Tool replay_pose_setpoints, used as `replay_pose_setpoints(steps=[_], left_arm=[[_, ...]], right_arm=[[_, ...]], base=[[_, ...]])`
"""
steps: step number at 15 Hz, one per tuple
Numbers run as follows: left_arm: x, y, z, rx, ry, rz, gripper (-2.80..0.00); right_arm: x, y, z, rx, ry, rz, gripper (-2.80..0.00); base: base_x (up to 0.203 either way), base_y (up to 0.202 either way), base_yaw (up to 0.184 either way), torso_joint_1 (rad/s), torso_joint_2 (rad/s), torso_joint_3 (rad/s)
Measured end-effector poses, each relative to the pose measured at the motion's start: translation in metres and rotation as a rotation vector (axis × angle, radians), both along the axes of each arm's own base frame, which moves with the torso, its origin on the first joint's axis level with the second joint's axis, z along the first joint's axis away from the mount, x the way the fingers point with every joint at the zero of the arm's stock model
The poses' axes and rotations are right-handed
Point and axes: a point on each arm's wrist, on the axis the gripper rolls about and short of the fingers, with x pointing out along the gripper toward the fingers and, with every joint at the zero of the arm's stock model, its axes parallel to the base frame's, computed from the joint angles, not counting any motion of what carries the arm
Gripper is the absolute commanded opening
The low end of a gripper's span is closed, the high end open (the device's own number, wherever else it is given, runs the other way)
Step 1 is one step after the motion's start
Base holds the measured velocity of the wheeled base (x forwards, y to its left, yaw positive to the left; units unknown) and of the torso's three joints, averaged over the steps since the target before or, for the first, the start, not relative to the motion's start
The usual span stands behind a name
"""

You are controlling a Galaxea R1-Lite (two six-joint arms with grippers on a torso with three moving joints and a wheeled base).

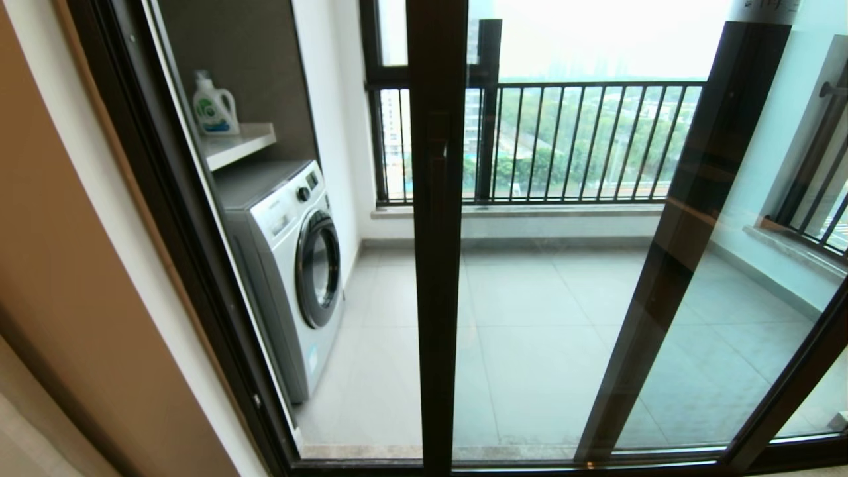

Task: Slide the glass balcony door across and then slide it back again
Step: Close the slid door

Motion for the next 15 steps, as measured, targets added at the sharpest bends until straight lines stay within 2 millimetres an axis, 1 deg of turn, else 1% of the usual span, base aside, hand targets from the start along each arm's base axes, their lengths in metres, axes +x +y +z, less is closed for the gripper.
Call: replay_pose_setpoints(steps=[3,6,11,15], left_arm=[[0.0,0.0,0.0,0.0,0.0,0.001,-2.8],[0.0,0.0,-0.0001,0.049,0.001,-0.001,-2.8],[-0.0003,-0.0002,0.0025,0.023,-0.017,-0.008,-2.8],[-0.0001,-0.0001,0.0003,-0.042,0.0,-0.003,-2.8]], right_arm=[[0.0,0.0,0.0002,0.015,-0.001,-0.001,-2.8],[0.0,0.0,0.0002,0.014,-0.001,0.0,-2.8],[0.0,0.0,0.0002,0.014,-0.001,0.0,-2.8],[0.0,0.0,0.0002,0.014,-0.002,0.0,-2.8]], base=[[0.0,0.0,0.0,0.0,0.0,0.0],[0.0,0.0,0.0,0.0,0.0,0.0],[0.0,0.0,0.0,0.0,0.0,0.0],[0.0,0.0,0.0,0.0,0.0,0.0]])
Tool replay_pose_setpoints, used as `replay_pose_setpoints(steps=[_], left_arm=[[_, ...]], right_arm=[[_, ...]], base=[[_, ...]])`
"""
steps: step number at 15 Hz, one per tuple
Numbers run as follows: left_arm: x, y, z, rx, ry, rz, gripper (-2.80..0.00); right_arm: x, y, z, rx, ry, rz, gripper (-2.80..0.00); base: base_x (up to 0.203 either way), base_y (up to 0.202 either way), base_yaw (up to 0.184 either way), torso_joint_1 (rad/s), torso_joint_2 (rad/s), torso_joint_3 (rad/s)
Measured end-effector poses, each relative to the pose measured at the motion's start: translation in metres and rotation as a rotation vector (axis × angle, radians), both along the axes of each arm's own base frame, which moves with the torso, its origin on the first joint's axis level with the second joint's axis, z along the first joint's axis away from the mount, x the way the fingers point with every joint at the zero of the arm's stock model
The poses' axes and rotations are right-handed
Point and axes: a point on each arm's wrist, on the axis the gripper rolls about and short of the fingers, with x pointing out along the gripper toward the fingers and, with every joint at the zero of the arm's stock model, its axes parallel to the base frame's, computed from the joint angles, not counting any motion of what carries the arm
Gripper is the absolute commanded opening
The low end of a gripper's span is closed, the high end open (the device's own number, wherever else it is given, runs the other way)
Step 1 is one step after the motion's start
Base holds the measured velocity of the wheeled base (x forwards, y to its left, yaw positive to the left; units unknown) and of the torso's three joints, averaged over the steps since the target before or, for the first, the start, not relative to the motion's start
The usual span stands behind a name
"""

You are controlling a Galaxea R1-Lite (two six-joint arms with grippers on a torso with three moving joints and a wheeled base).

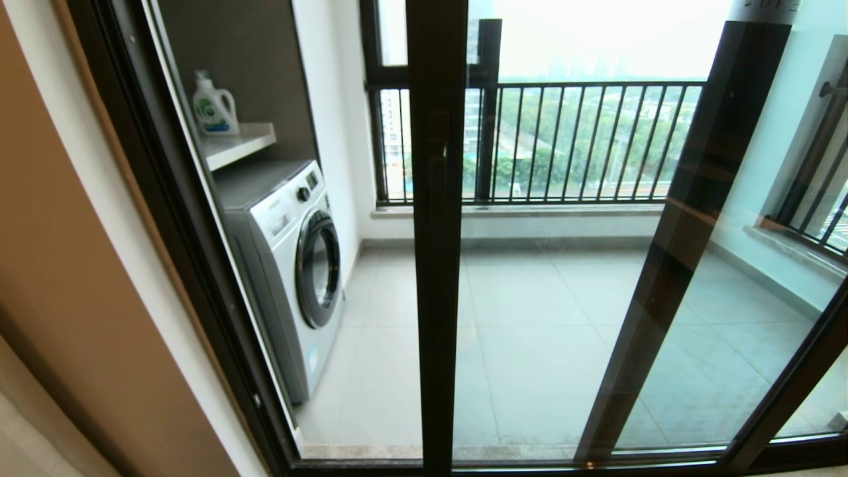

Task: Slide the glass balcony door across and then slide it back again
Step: Close the slid door

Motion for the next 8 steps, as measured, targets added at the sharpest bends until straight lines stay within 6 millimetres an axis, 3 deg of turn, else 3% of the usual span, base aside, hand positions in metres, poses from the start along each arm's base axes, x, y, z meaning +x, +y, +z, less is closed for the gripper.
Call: replay_pose_setpoints(steps=[3,4,6,8], left_arm=[[-0.001,0.0,0.002,0.001,-0.006,0.001,-2.8],[-0.003,0.0,0.012,0.0,-0.032,-0.003,-2.8],[-0.005,-0.001,0.04,-0.004,-0.072,-0.033,-2.8],[0.002,-0.001,0.081,-0.016,-0.1,-0.058,-2.8]], right_arm=[[0.0,0.0,0.0,0.0,0.0,0.0,-2.8],[0.0,0.0,0.0,-0.001,0.0,0.0,-2.8],[0.0,0.0,0.0,0.0,0.0,0.0,-2.8],[0.0,0.0,0.0,0.0,0.0,0.0,-2.8]], base=[[0.0,0.0,0.0,0.0,0.0,0.0],[0.0,0.0,0.0,0.0,0.0,0.0],[0.0,0.0,0.0,0.0,0.0,0.0],[0.0,0.0,0.0,0.0,0.0,0.0]])
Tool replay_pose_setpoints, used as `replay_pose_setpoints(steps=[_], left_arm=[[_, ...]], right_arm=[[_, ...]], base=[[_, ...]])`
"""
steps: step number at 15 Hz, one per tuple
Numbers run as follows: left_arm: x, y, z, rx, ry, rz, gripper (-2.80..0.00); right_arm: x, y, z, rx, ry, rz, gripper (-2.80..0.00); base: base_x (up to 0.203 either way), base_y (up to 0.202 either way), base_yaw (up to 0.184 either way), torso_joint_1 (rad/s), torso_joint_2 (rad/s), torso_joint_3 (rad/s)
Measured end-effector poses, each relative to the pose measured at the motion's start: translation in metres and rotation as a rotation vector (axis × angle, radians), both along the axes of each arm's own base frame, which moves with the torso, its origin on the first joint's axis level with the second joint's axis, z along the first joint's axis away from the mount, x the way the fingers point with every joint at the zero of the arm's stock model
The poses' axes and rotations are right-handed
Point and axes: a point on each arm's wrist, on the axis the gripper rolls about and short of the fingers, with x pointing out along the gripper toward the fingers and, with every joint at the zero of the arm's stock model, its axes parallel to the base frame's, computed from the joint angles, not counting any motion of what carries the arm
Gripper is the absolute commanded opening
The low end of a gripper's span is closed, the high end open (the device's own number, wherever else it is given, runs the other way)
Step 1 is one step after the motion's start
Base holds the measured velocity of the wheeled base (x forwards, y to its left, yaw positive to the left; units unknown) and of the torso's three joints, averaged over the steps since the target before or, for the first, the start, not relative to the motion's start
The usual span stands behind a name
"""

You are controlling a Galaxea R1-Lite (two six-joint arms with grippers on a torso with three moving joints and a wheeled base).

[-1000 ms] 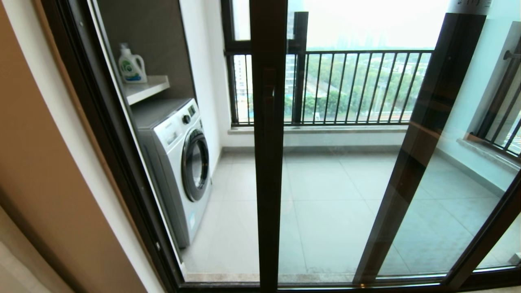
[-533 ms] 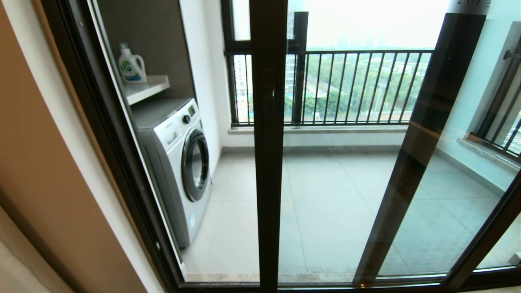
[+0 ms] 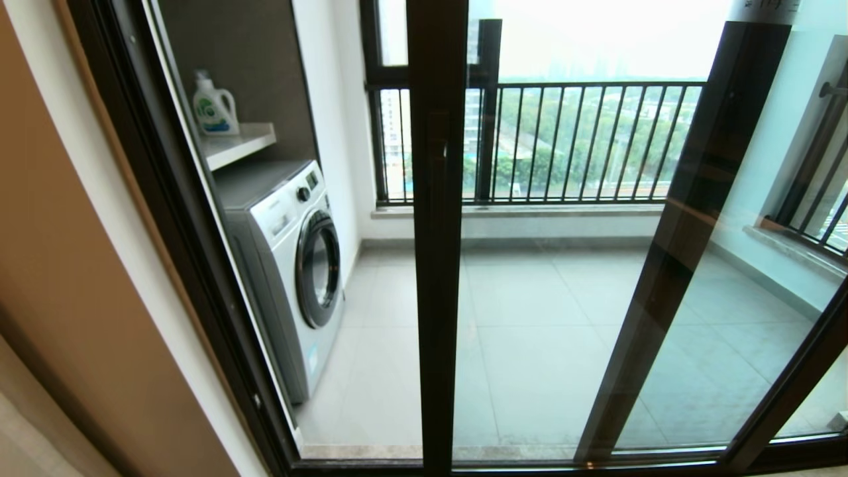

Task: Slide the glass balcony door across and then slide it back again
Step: Close the slid door

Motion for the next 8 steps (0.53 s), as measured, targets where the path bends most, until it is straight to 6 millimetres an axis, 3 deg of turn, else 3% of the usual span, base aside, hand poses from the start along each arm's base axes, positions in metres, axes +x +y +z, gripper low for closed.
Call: replay_pose_setpoints(steps=[3,6,8], left_arm=[[0.036,-0.001,0.071,-0.008,-0.03,-0.022,-2.8],[0.102,-0.005,0.128,-0.026,-0.007,-0.086,-2.8],[0.146,-0.021,0.152,-0.055,0.017,-0.193,-2.8]], right_arm=[[0.0,0.0,0.0,0.0,0.0,0.0,-2.8],[0.0,0.0,0.0,-0.001,0.0,0.0,-2.8],[0.0,0.0,0.0,0.0,0.0,0.0,-2.8]], base=[[0.0,0.0,0.0,0.0,0.0,0.0],[0.0,0.0,0.0,0.0,0.0,0.0],[0.0,0.0,0.0,0.0,0.0,0.0]])
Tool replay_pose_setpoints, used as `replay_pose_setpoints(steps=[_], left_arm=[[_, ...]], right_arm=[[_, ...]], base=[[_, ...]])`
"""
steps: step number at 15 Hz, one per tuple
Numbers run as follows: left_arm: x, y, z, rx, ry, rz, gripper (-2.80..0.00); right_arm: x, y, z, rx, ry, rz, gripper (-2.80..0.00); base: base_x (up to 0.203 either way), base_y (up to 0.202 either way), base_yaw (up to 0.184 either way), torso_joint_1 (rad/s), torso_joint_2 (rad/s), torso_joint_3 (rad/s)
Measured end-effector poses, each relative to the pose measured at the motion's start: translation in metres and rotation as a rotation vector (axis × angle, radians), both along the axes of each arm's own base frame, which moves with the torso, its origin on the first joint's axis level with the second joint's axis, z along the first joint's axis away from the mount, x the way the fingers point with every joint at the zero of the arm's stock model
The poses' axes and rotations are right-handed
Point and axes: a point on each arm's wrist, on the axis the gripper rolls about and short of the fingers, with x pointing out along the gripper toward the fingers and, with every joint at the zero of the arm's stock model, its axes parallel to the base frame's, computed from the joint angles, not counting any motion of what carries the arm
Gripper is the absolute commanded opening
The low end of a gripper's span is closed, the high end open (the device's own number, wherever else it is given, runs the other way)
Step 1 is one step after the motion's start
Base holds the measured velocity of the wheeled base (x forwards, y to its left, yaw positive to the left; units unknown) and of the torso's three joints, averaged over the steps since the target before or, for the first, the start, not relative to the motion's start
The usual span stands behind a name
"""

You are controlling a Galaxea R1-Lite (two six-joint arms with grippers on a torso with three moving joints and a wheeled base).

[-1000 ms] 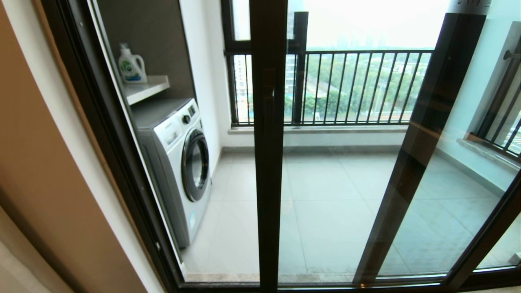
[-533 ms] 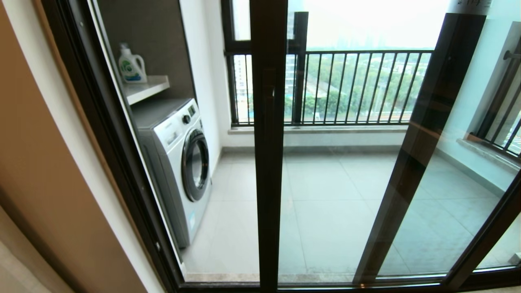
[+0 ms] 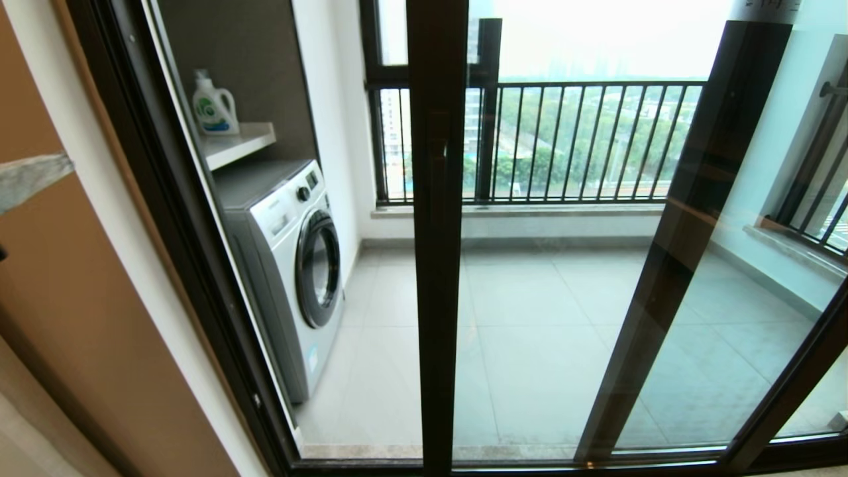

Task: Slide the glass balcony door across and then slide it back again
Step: Close the slid door

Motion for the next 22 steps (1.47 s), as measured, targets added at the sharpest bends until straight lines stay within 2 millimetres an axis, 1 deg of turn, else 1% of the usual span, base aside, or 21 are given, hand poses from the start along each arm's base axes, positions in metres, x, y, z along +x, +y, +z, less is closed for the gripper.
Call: replay_pose_setpoints(steps=[2,4,6,8,9,10,12,16,19,22], left_arm=[[0.043,-0.021,0.01,-0.02,0.037,-0.083,-2.8],[0.082,-0.042,0.01,-0.048,0.058,-0.136,-2.8],[0.119,-0.065,0.004,-0.065,0.061,-0.178,-2.8],[0.15,-0.091,-0.005,-0.067,0.074,-0.225,-2.8],[0.162,-0.105,-0.011,-0.064,0.087,-0.25,-2.8],[0.171,-0.119,-0.017,-0.059,0.101,-0.278,-2.8],[0.178,-0.147,-0.026,-0.052,0.115,-0.338,-2.8],[0.175,-0.194,-0.037,-0.042,0.13,-0.397,-2.8],[0.185,-0.225,-0.042,-0.054,0.11,-0.368,-2.8],[0.189,-0.255,-0.045,-0.069,0.078,-0.387,-2.8]], right_arm=[[0.0,0.0,0.0,0.0,0.0,0.0,-2.8],[0.0,0.0,0.0,0.0,0.0,0.0,-2.8],[0.0,0.0,0.0,0.0,0.0,0.0,-2.8],[0.0,0.0,0.0,0.0,0.0,0.0,-2.8],[0.0,0.0,0.0,0.0,0.0,0.0,-2.8],[0.0,0.0,0.0,0.0,0.0,0.0,-2.8],[0.0,0.0,0.0,0.0,0.0,0.0,-2.8],[0.0,0.0,0.0,0.0,0.0,0.0,-2.8],[0.0,0.0,0.0,0.0,0.0,0.0,-2.8],[0.0,0.0,0.0,0.0,0.0,0.0,-2.8]], base=[[0.0,0.0,0.0,0.0,0.0,0.0],[0.0,0.0,0.0,0.0,0.0,0.0],[0.0,0.0,0.0,0.0,0.0,0.0],[0.0,0.0,0.0,0.0,0.0,0.0],[0.0,0.0,0.0,0.0,0.0,0.0],[0.0,0.0,0.0,0.0,0.0,0.0],[0.0,0.0,0.0,0.0,0.0,0.0],[0.0,0.0,0.0,0.0,0.0,0.0],[0.0,0.0,0.0,0.0,0.0,0.0],[0.0,0.0,0.0,0.0,0.0,0.0]])
